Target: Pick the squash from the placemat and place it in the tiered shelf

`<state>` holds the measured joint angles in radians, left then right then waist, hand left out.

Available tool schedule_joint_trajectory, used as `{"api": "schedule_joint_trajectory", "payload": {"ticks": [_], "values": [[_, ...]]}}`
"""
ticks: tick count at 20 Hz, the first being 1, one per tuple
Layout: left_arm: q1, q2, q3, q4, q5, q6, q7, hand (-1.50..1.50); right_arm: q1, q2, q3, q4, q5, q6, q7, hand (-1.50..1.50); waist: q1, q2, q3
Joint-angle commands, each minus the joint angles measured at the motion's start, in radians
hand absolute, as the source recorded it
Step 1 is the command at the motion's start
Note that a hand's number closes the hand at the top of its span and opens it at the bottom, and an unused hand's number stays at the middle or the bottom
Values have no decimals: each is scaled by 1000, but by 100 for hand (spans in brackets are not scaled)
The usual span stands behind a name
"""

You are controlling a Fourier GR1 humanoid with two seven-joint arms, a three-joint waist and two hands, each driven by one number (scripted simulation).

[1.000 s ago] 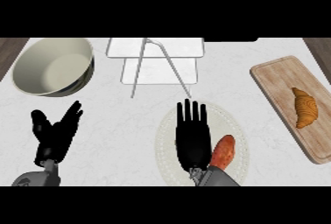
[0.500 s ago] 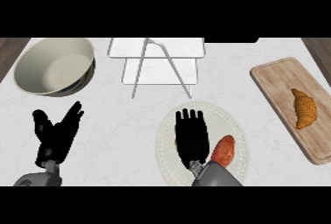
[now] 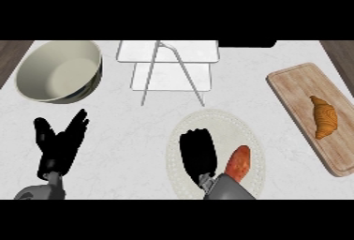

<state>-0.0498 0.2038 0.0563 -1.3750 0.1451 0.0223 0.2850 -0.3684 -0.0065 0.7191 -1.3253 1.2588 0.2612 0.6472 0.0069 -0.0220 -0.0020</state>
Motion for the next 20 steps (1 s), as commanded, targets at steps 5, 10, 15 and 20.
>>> {"api": "schedule_joint_trajectory", "payload": {"ticks": [5, 10, 15, 20], "values": [[-41, 3, -6, 34, -2, -18, 28, 0, -21, 5, 32, -77, -372, -93, 126, 150, 42, 36, 4], [-56, -13, -30, 31, -12, -19, 39, 0, -129, 6, 69, -142, -585, -318, 255, 150, 78, 35, 4], [-39, -18, -27, 48, -18, -18, 20, 0, -346, 6, 147, -246, -571, -488, 469, 150, 53, 20, 1], [-59, -20, -22, 53, -22, -4, 35, 0, -596, 6, 91, -326, -521, -456, 683, 150, 33, 9, -1]]}}
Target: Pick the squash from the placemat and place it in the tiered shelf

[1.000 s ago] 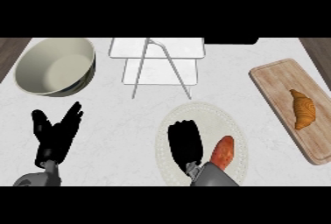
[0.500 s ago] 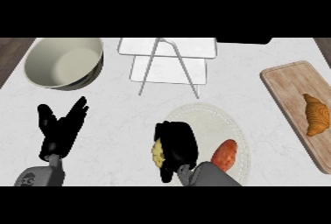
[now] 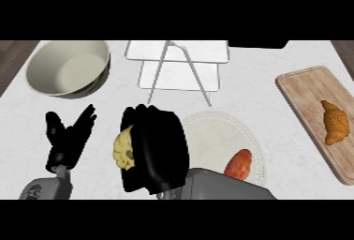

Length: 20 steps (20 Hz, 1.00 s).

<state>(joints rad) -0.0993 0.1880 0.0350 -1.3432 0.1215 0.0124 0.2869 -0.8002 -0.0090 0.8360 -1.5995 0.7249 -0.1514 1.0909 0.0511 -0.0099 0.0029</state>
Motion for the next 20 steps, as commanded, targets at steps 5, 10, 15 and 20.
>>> {"api": "schedule_joint_trajectory", "payload": {"ticks": [5, 10, 15, 20], "values": [[32, -4, 10, 25, 8, -7, -2, 0, -360, 8, -158, -31, -6, 51, 342, 150, -25, -4, -7], [35, 17, 35, 37, 23, -27, -15, 0, -546, 8, -284, 92, -27, 87, 350, 150, -25, 2, -7], [61, 1, 5, -14, 0, -10, 5, 0, -648, 8, -418, 228, -40, 99, 315, 150, -27, 4, -5], [37, -1, 22, -23, 5, 6, 17, 0, -734, -25, -585, 337, -28, 127, 206, 150, -40, 8, -4]]}}
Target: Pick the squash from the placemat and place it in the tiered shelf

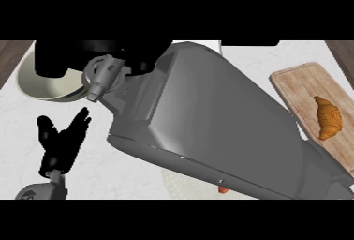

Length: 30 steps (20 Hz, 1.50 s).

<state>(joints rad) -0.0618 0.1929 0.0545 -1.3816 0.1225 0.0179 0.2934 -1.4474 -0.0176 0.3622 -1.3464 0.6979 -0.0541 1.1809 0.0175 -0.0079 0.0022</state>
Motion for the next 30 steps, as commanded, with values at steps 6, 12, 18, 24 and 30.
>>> {"api": "schedule_joint_trajectory", "payload": {"ticks": [6, 12, 18, 24, 30], "values": [[-10, 15, 29, 63, 21, -29, 6, 0, -111, -12, -170, 258, -1, 22, -45, 150, -5, 12, -4], [-28, -16, 5, 46, -2, -3, 21, 0, -136, -80, -252, 419, -56, 82, -234, 150, -5, 14, -3], [12, -4, 26, 80, 13, -51, -49, 0, -150, -80, -262, 547, -18, 52, -324, 150, -1, 15, -4], [14, -28, -2, 55, -15, -28, -32, 0, -180, -35, -276, 670, 26, -40, -373, 150, 4, 14, -4], [-44, 8, 35, 48, 16, -49, 19, 0, -201, -99, -321, 819, 43, -115, -545, 150, 16, 23, -4]]}}
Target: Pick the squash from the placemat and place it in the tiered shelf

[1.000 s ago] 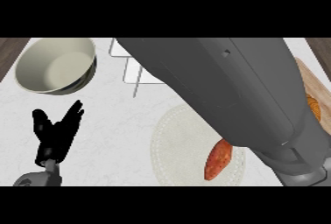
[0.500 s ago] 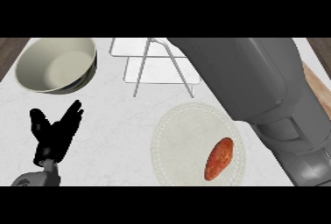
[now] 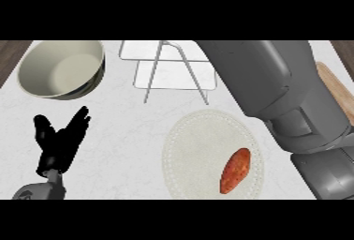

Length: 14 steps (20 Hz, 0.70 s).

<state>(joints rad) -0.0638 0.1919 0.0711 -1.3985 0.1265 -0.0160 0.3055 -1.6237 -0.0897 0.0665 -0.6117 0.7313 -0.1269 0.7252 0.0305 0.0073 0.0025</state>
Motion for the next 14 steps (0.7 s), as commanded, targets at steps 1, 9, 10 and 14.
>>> {"api": "schedule_joint_trajectory", "payload": {"ticks": [1, 9, 10, 14], "values": [[34, 7, 14, 4, 15, -16, 11, 0, 6, 24, -9, 55, 20, -61, -50, 150, -3, -1, -4], [6, -20, -6, 50, -18, -7, -28, 0, -34, 22, -54, 111, -1, -52, -131, 150, -10, -2, -4], [-3, -17, 12, 93, -13, -7, -34, 0, -14, 16, -52, 105, -2, -35, -129, 150, -16, -3, -4], [36, 9, 31, 22, 17, -32, -12, 0, -34, 3, -32, 155, 26, 16, -150, 150, -6, -4, -3]]}}
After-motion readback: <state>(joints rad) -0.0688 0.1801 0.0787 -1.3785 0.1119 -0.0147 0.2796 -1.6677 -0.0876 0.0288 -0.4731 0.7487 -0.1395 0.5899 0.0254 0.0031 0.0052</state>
